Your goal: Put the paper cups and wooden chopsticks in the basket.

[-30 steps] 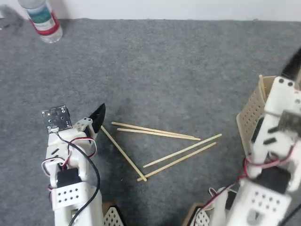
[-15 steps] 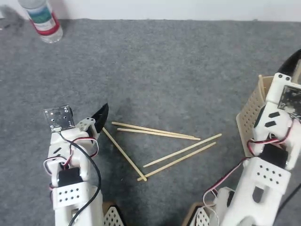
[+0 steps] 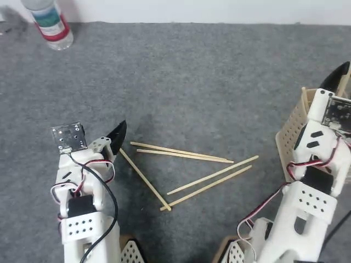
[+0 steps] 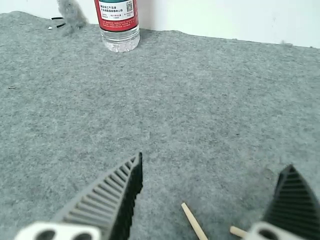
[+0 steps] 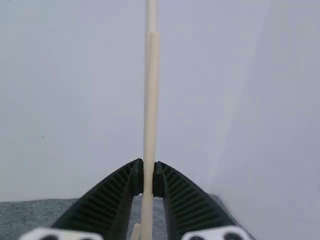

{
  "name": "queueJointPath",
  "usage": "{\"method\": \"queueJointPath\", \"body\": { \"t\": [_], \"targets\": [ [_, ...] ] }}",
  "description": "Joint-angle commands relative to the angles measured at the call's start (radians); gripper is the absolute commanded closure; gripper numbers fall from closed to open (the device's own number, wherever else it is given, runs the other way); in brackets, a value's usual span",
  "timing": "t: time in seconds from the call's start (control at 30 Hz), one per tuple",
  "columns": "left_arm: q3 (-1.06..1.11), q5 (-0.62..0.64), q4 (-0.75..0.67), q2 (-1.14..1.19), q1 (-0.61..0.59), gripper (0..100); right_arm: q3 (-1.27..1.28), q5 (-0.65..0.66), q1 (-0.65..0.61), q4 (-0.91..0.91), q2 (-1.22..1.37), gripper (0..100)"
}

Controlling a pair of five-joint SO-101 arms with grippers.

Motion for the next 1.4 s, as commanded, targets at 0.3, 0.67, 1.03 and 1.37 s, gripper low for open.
{"method": "queueJointPath", "body": {
  "t": [0.3, 0.67, 1.03, 1.37],
  "targets": [
    [-0.005, -0.009, -0.023, -0.012, 0.008, 61, 0.037, -0.009, 0.007, -0.013, -0.007, 88.7],
    [-0.005, -0.009, -0.023, -0.012, 0.006, 61, 0.038, -0.005, 0.007, -0.012, -0.007, 89.0],
    [-0.005, -0.009, -0.021, -0.012, 0.006, 61, -0.253, -0.011, -0.209, 0.639, -0.082, 89.0],
    [-0.005, -0.009, -0.021, -0.012, 0.006, 61, -0.466, 0.048, -0.644, 1.102, -0.085, 89.0]
  ]
}}
